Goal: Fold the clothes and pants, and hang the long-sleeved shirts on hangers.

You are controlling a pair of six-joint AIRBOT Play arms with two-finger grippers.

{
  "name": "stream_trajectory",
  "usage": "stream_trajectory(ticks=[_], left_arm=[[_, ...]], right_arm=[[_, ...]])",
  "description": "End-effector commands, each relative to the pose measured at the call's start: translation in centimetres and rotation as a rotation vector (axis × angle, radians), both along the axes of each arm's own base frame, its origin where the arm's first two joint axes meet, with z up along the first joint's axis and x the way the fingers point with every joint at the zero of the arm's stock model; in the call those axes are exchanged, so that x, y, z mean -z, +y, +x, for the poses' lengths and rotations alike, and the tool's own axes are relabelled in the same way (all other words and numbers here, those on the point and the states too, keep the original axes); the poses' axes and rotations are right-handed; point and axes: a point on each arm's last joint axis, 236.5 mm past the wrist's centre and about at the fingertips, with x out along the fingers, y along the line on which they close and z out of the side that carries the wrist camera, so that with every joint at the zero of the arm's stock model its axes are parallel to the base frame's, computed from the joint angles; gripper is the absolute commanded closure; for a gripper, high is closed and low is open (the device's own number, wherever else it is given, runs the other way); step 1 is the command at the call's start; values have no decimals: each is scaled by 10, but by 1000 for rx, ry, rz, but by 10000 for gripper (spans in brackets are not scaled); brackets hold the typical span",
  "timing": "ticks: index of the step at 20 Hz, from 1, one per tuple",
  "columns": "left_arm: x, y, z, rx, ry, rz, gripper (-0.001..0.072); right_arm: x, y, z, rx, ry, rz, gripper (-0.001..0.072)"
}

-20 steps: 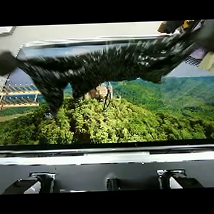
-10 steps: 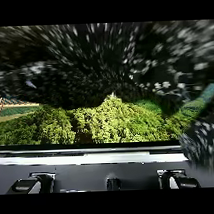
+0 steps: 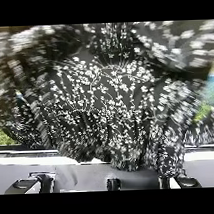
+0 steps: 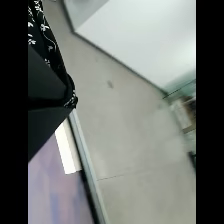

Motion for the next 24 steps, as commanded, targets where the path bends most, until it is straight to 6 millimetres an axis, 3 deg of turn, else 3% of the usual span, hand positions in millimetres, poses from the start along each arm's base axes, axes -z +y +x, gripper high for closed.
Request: stream_trajectory(ticks=[1,4,6,8,10,12,13,15,16,17,18,20,22,24], left_arm=[[99,-12,120,23,156,-6,682],[188,-35,211,55,174,4,682],[258,-55,247,82,237,12,682],[329,-67,256,99,377,24,682],[392,-71,246,99,551,21,681],[432,-76,229,110,701,-10,679],[443,-78,220,114,753,-27,679],[450,-81,207,124,822,-72,638],[449,-82,203,129,846,-103,486],[443,-80,198,137,871,-130,272],[435,-75,193,150,892,-148,198],[410,-58,179,197,934,-169,192],[389,-27,156,218,974,-129,193],[374,10,133,185,985,-128,193]], right_arm=[[109,-15,105,-10,318,8,671],[217,-27,184,-17,542,25,671],[291,-30,220,-29,680,56,671],[360,-33,244,-30,797,79,671],[419,-29,256,-48,897,121,671],[465,-17,260,-82,979,181,671],[482,-10,261,-98,1012,202,671],[501,4,255,-130,1065,189,670],[501,6,252,-147,1075,175,666],[498,7,246,-162,1090,163,582],[491,1,237,-184,1101,132,401],[468,-18,214,-240,1113,55,42],[447,-54,177,-268,1164,-42,26],[434,-87,146,-235,1194,20,24]])
